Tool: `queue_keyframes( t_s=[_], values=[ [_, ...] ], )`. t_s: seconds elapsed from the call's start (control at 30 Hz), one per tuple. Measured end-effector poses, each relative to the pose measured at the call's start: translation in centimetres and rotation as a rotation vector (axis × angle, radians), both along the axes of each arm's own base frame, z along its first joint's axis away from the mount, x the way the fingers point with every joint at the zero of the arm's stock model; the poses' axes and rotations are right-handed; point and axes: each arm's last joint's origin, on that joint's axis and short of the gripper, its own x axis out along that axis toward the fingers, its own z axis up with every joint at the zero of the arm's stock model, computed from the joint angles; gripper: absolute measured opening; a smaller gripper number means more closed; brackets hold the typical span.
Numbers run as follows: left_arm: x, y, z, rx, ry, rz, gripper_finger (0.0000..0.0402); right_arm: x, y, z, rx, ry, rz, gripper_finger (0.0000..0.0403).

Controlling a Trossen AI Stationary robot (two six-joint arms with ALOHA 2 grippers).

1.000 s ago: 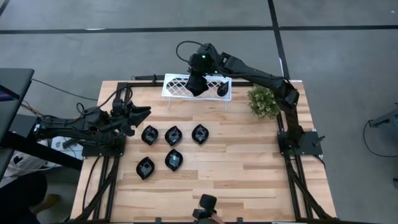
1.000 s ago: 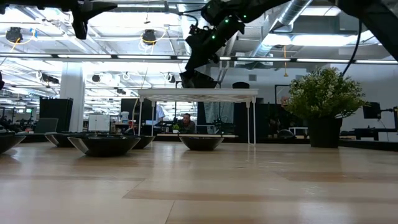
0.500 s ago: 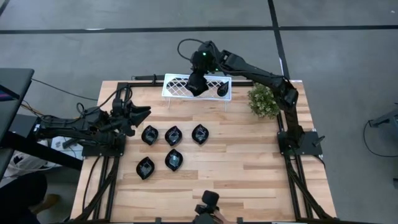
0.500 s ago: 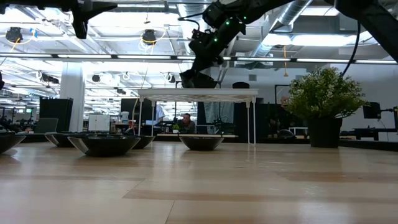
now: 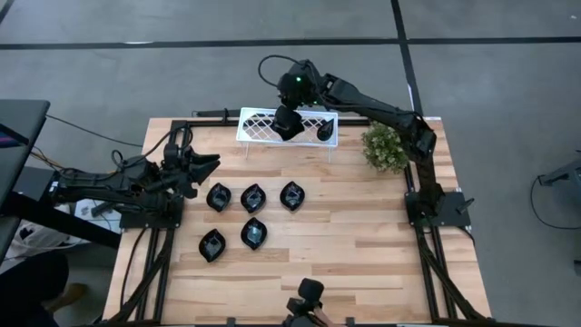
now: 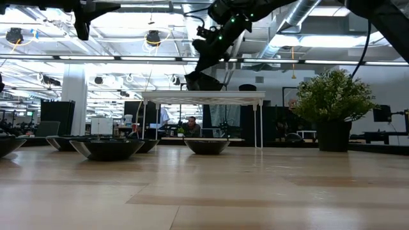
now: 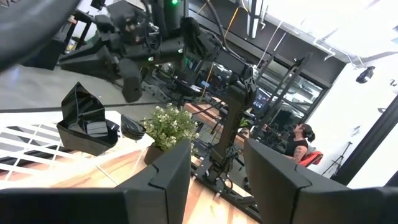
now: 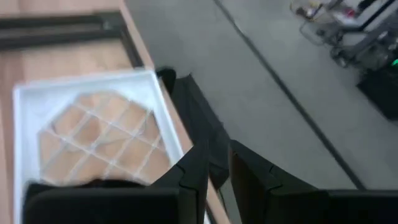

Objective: Pick & Place Mini shaped plates
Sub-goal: Stack the black distorted square plate on top of the black distorted square plate on the shelf

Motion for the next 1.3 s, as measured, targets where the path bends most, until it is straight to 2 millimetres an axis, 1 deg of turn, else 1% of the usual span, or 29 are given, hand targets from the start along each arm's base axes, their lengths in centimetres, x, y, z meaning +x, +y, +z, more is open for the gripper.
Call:
queue_keyframes(
  t_s=[0.17, 0.33, 0.5, 0.67, 0.83, 1.17, 1.3],
  values=[
    [0.0, 0.0, 0.0, 0.000, 0.000, 0.000, 0.0150, -0.5, 1.3, 0.9, 0.031, 0.022, 0.056, 0.0056],
    [0.0, 0.0, 0.0, 0.000, 0.000, 0.006, 0.0150, -0.7, 2.3, 0.6, 0.089, 0.078, 0.112, 0.0056],
    [0.0, 0.0, 0.0, 0.018, 0.006, 0.011, 0.0150, -0.6, 2.6, 0.3, 0.101, 0.092, 0.116, 0.0056],
    [0.0, 0.0, 0.0, 0.018, 0.003, 0.011, 0.0150, -0.5, 2.1, -0.1, 0.105, 0.100, 0.105, 0.0056],
    [0.0, 0.0, 0.0, 0.018, 0.003, 0.011, 0.0150, -0.3, 1.6, -1.0, 0.116, 0.120, 0.093, 0.0056],
    [0.0, 0.0, 0.0, 0.018, 0.002, 0.011, 0.0150, -0.4, 1.2, -0.9, 0.109, 0.105, 0.078, 0.0056],
    [0.0, 0.0, 0.1, 0.017, -0.001, 0.011, 0.0150, -0.4, 1.1, -1.3, 0.139, 0.122, 0.064, 0.0056]
  ],
)
